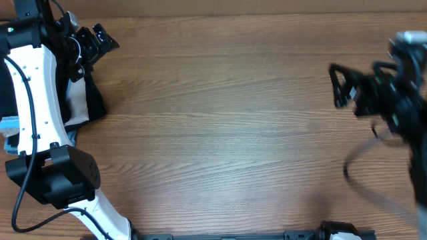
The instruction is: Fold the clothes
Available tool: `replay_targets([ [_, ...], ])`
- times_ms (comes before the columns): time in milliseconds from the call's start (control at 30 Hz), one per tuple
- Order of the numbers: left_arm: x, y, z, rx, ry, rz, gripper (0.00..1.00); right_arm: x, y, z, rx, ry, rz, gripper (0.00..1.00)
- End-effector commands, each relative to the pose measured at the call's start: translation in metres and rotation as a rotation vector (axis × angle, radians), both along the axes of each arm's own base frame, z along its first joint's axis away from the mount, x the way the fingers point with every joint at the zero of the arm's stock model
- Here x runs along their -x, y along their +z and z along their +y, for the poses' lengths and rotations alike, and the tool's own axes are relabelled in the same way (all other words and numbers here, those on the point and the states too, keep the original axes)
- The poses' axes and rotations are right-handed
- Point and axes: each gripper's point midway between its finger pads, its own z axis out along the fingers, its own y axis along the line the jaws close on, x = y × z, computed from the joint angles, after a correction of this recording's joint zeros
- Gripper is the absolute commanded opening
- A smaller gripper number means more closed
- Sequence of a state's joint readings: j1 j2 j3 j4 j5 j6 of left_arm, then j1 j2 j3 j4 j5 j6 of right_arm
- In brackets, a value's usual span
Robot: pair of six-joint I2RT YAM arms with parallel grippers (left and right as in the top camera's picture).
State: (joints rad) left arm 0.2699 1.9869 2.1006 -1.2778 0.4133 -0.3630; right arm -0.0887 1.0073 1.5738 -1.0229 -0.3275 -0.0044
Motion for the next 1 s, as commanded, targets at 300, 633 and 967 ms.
replay_targets([
  [300, -0.001, -0.004, 0.0, -0.007, -0.006, 0.008, 1.0, 0.171, 0.018, 0.005, 0.045, -0.034, -0.321, 1.0],
  [633, -0.001, -0.004, 0.0, -0.007, -0.006, 0.008, 1.0, 0.097, -0.083, 0.033, -0.044, 0.123, -0.651, 1.0],
  [967, -0.001, -0.004, 0.0, -0.007, -0.006, 0.008, 1.0, 0.045, -0.178, 0.014, -0.176, -0.04, -0.586, 1.0],
])
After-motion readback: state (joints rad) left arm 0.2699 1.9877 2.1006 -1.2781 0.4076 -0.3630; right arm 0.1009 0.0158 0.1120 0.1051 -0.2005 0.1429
